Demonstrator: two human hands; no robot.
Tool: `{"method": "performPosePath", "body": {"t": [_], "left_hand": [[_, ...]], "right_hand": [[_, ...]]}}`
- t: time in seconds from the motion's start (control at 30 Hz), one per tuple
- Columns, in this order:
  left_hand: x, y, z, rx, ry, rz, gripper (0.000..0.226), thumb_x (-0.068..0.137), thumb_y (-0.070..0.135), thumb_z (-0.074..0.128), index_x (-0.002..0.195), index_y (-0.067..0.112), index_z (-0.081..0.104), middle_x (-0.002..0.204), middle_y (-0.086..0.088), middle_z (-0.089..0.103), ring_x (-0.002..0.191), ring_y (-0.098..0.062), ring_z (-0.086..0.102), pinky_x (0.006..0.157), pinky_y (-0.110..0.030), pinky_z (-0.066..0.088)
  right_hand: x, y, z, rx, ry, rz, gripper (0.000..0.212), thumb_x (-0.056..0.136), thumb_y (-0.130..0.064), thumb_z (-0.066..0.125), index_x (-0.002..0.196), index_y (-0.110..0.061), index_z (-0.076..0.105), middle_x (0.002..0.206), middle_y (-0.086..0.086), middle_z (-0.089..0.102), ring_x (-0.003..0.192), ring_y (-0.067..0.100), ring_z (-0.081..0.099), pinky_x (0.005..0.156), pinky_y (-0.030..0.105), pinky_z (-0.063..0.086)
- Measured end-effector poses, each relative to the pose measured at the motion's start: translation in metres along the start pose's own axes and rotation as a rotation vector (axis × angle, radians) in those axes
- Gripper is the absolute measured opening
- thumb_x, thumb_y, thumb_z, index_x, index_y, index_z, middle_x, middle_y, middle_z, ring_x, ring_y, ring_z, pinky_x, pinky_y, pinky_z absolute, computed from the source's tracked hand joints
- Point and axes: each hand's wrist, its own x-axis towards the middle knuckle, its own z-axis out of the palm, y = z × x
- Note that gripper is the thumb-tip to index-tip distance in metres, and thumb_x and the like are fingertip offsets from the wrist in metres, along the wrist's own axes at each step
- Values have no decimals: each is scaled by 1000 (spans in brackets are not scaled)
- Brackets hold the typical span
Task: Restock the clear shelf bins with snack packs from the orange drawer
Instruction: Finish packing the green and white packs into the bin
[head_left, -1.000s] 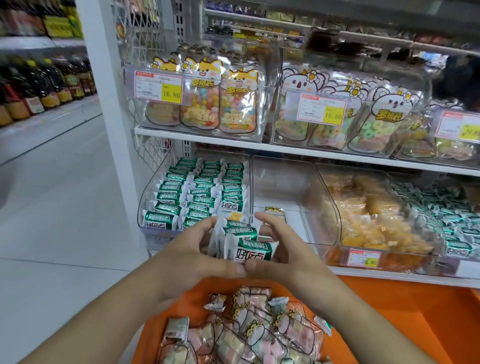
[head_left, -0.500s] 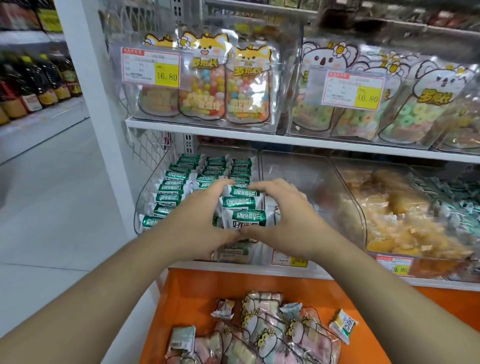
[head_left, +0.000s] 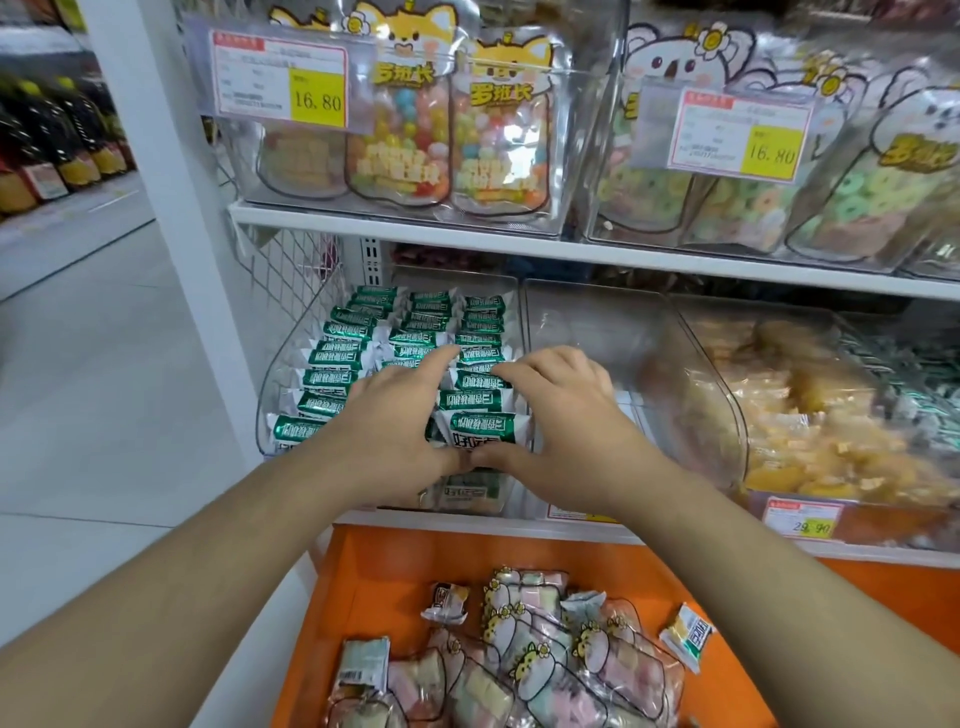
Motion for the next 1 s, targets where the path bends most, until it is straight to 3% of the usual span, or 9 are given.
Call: {"method": "performPosePath", "body": {"t": [0.07,0.13,0.27,0.43,0.63,0.73,0.9,1.0], "left_hand": [[-2,0,-1,-13,36,33,114,78,62,81,161,48,4,151,0,45,141,-32,38,112,-55,41],[-4,0,-1,21,48,96,111,82,59,80,164,41,8,166,8,30,153,-24,26,121,-53,32],[-7,-1,3,63,45,148,106,86,69,69,166,38,5,172,13,18,158,-18,17,127,-51,24],[-10,1,9,62,126,147,93,90,54,73,163,35,19,162,12,39,148,-16,32,121,-46,31],[-11,4,12,49,171,151,81,85,46,78,153,34,35,139,12,57,130,-18,46,106,-45,43],[-10,3,13,24,158,169,75,84,45,77,148,36,38,129,13,59,122,-18,49,99,-45,46],[-10,3,12,66,127,162,86,91,53,70,161,33,26,156,12,43,143,-19,36,118,-48,35],[-10,3,12,107,132,181,82,96,54,63,163,29,24,165,15,26,151,-16,25,124,-43,26]], "right_hand": [[0,1,3,-4,-9,0,91,82,-82,54,155,-29,42,145,-14,46,138,14,27,118,36,19],[-1,2,6,-31,-17,-3,96,80,-86,43,156,-27,42,151,-13,44,142,16,26,120,38,20],[-2,4,9,-67,-27,-1,97,79,-87,39,157,-29,39,160,-11,35,149,19,22,122,42,19],[-3,8,2,-3,-31,-54,91,86,-69,68,160,-29,32,158,-12,38,145,14,23,121,38,22],[-6,7,13,-88,68,-86,73,82,-54,81,144,-24,56,139,-10,59,131,19,43,109,41,41],[-6,8,15,-80,87,-72,72,79,-51,84,141,-23,60,135,-9,63,129,21,46,106,41,41],[-3,8,16,-94,57,-75,73,80,-53,82,142,-24,58,136,-9,62,131,21,43,108,42,40],[-6,10,14,-63,33,-98,70,89,-62,64,148,-26,52,142,-13,56,137,17,37,115,40,35]]}}
